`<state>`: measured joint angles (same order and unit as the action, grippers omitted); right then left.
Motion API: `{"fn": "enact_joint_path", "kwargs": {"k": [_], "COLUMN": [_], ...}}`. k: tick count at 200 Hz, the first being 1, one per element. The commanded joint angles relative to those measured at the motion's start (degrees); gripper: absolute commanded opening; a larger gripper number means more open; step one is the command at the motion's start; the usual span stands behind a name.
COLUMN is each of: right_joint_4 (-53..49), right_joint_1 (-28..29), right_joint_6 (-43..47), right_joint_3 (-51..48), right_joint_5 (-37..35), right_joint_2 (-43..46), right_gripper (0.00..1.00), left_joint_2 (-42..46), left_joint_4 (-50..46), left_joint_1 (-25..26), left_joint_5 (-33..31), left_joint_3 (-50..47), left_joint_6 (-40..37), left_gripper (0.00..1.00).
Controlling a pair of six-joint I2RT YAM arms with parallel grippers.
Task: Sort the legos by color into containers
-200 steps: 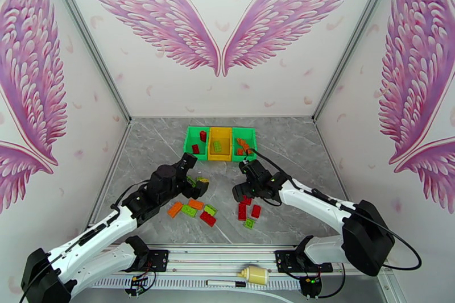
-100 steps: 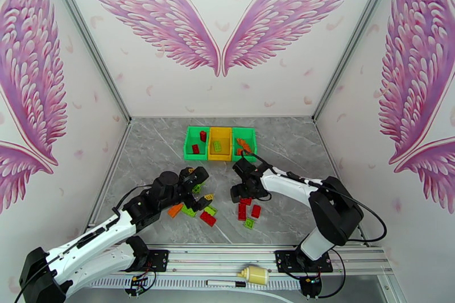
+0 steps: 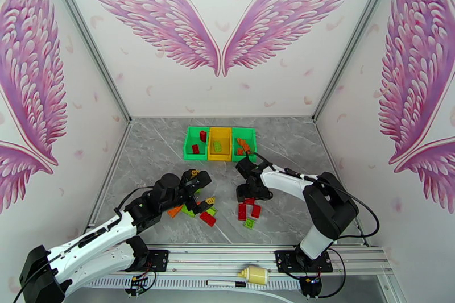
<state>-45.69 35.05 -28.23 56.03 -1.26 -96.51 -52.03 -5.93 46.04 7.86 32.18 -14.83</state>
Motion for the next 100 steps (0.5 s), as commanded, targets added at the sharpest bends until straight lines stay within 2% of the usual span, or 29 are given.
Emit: {"fn": "enact_joint_path", "kwargs": {"k": [1, 32, 68, 100], "right_joint_4": [-0.81, -0.37, -0.19, -0.1], "right_joint_1": [-1.02, -1.39, -1.46, -1.52], "right_joint_6": [-1.35, -1.56, -1.65, -1.42], "right_joint_3": [-1.44, -1.71, -1.71, -1.46], "right_joint_5": [0.6, 1.26, 0.93, 0.52], "right_joint_2": [2.22, 1.94, 2.08, 3.27], "right_gripper": [0.8, 0.7, 0.54, 0.48], "left_joint_2": [-0.57, -0.75, -0.54, -0.29], "left_joint_4": [1.27, 1.56, 1.1, 0.86], "left_joint_1": [0.58, 0.83, 0.92, 0.9], "left_joint_5": [0.43, 0.36, 0.23, -0.25], "left_joint_3": [-0.72, -0.68, -0.63, -0.63], "left_joint_6": [-0.55, -0.62, -0.81, -0.44], "left_gripper": [0.99, 0.99, 0.99, 0.99]}}
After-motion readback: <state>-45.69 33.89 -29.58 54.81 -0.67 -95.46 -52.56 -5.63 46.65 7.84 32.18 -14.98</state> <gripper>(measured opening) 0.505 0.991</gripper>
